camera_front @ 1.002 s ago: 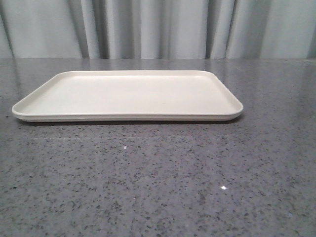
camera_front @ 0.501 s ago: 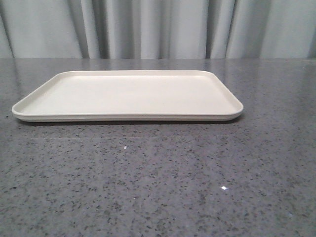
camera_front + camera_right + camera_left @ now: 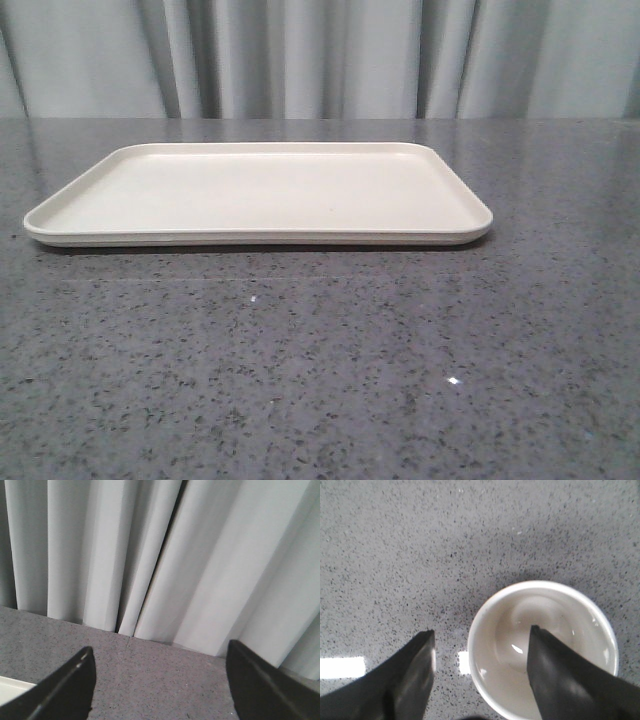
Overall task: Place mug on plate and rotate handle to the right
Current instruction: 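Open the left gripper and grip the white mug's rim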
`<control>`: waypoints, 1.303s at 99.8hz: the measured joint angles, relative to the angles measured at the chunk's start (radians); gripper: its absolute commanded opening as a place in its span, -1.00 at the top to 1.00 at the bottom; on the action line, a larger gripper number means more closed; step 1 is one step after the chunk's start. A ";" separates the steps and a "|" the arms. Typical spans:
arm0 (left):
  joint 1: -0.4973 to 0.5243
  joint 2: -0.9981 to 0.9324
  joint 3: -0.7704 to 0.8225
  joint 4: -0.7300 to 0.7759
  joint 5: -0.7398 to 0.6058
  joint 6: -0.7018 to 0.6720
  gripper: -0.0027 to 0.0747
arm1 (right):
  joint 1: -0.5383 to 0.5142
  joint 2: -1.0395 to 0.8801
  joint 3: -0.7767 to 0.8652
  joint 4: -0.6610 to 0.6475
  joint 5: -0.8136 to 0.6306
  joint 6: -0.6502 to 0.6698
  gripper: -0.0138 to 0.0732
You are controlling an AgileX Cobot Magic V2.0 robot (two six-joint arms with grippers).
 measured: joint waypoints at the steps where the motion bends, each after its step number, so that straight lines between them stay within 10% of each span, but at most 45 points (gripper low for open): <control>1: 0.000 0.000 0.002 0.000 0.000 0.000 -0.13 | 0.000 0.000 0.000 0.000 0.000 0.000 -0.57; 130: 0.000 0.121 0.092 0.015 -0.014 0.000 -0.13 | 0.000 0.000 0.000 0.000 0.016 0.000 -0.56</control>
